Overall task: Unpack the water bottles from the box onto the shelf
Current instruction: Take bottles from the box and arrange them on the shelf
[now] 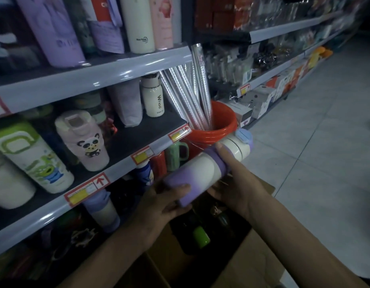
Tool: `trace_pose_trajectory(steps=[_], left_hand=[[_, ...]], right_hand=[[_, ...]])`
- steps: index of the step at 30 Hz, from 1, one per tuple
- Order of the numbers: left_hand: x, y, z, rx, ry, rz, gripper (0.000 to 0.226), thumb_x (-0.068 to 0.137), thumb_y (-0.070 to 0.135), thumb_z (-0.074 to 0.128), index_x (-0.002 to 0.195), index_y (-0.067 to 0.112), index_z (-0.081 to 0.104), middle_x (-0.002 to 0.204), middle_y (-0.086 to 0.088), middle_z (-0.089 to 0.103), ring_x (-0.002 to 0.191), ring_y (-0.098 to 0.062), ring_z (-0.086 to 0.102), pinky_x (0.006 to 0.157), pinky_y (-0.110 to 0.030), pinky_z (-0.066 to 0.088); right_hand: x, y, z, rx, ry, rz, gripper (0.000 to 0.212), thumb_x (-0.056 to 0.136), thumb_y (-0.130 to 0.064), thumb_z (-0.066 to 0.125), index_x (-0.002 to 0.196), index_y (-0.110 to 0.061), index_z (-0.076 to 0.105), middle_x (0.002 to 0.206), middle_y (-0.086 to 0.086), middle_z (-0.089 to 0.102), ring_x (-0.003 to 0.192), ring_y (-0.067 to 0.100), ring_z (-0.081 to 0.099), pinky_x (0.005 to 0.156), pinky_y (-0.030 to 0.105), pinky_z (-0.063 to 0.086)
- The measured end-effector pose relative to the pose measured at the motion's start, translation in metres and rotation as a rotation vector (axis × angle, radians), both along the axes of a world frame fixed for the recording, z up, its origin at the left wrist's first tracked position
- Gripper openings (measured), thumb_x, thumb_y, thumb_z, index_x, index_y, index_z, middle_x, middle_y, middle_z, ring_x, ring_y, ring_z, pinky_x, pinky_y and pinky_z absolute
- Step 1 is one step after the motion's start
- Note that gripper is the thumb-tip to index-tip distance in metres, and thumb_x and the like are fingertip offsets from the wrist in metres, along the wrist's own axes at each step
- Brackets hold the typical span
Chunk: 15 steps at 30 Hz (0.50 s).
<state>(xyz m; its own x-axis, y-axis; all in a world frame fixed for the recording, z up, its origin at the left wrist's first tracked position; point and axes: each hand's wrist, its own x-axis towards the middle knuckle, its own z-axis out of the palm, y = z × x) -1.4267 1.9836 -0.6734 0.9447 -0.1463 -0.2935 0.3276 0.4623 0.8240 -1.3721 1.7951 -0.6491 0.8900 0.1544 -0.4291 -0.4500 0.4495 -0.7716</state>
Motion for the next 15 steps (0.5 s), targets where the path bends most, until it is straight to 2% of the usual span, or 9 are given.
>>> trace_pose_trajectory(steps=[2,4,6,7,8,10,13,15], left_hand=[[0.002,0.0,0.001,-0.025,0.011,-0.036,0.066,0.037,0.02,0.099,0.101,0.019,0.082,0.12,-0.014,0.073,0.101,-0.029,0.075,0.069,-0.037,0.061],[0.002,0.001,0.003,-0.092,0.05,-0.057,0.072,0.04,0.034,0.103,0.106,0.017,0.081,0.117,-0.017,0.074,0.097,-0.034,0.076,0.065,-0.038,0.061],[0.0,0.004,0.009,-0.179,0.104,-0.06,0.058,0.062,0.044,0.088,0.11,0.014,0.079,0.112,-0.022,0.075,0.087,-0.039,0.076,0.059,-0.039,0.06],[0.0,0.006,0.012,-0.195,0.136,-0.073,0.054,0.066,0.046,0.083,0.108,0.012,0.079,0.109,-0.024,0.075,0.082,-0.04,0.075,0.057,-0.038,0.059],[0.001,0.007,0.014,-0.21,0.158,-0.113,0.056,0.063,0.046,0.087,0.106,0.011,0.08,0.108,-0.025,0.074,0.08,-0.04,0.075,0.056,-0.037,0.059],[0.0,0.01,0.015,-0.229,0.168,-0.187,0.076,0.044,0.041,0.101,0.109,0.008,0.079,0.109,-0.028,0.072,0.079,-0.04,0.073,0.056,-0.039,0.058],[-0.002,0.012,0.014,-0.242,0.126,-0.249,0.084,0.034,0.036,0.104,0.109,0.005,0.079,0.11,-0.028,0.072,0.081,-0.04,0.073,0.06,-0.042,0.059],[-0.003,0.011,0.01,-0.202,0.093,-0.226,0.08,0.027,0.036,0.105,0.099,0.01,0.082,0.103,-0.024,0.075,0.08,-0.036,0.075,0.061,-0.042,0.061]], right_hand=[[0.0,0.001,0.001,0.04,-0.003,-0.008,0.039,0.079,-0.043,0.08,0.104,-0.015,0.069,0.077,0.004,0.078,0.069,0.017,0.071,0.073,0.033,0.059],[0.0,0.003,0.003,0.06,-0.018,-0.003,0.035,0.079,-0.035,0.08,0.104,-0.012,0.071,0.08,0.005,0.078,0.065,0.017,0.072,0.064,0.03,0.06],[0.0,0.007,0.005,0.064,-0.058,0.021,0.051,0.071,-0.033,0.083,0.115,-0.008,0.071,0.095,0.01,0.079,0.076,0.022,0.074,0.066,0.032,0.06],[0.0,0.009,0.006,0.063,-0.077,0.044,0.06,0.069,-0.033,0.085,0.121,-0.008,0.07,0.104,0.013,0.078,0.085,0.025,0.074,0.07,0.033,0.06],[0.0,0.012,0.006,0.07,-0.101,0.07,0.065,0.069,-0.033,0.087,0.126,-0.008,0.068,0.112,0.015,0.075,0.094,0.029,0.072,0.074,0.036,0.06],[-0.002,0.014,0.006,0.105,-0.147,0.115,0.071,0.072,-0.033,0.088,0.134,-0.009,0.063,0.124,0.019,0.07,0.106,0.035,0.069,0.076,0.039,0.059],[-0.004,0.015,0.007,0.183,-0.191,0.198,0.077,0.076,-0.038,0.084,0.141,-0.008,0.055,0.122,0.024,0.067,0.086,0.035,0.069,0.056,0.035,0.054],[-0.005,0.015,0.01,0.231,-0.199,0.248,0.068,0.084,-0.036,0.077,0.141,-0.006,0.055,0.118,0.025,0.065,0.081,0.033,0.069,0.057,0.037,0.054]])
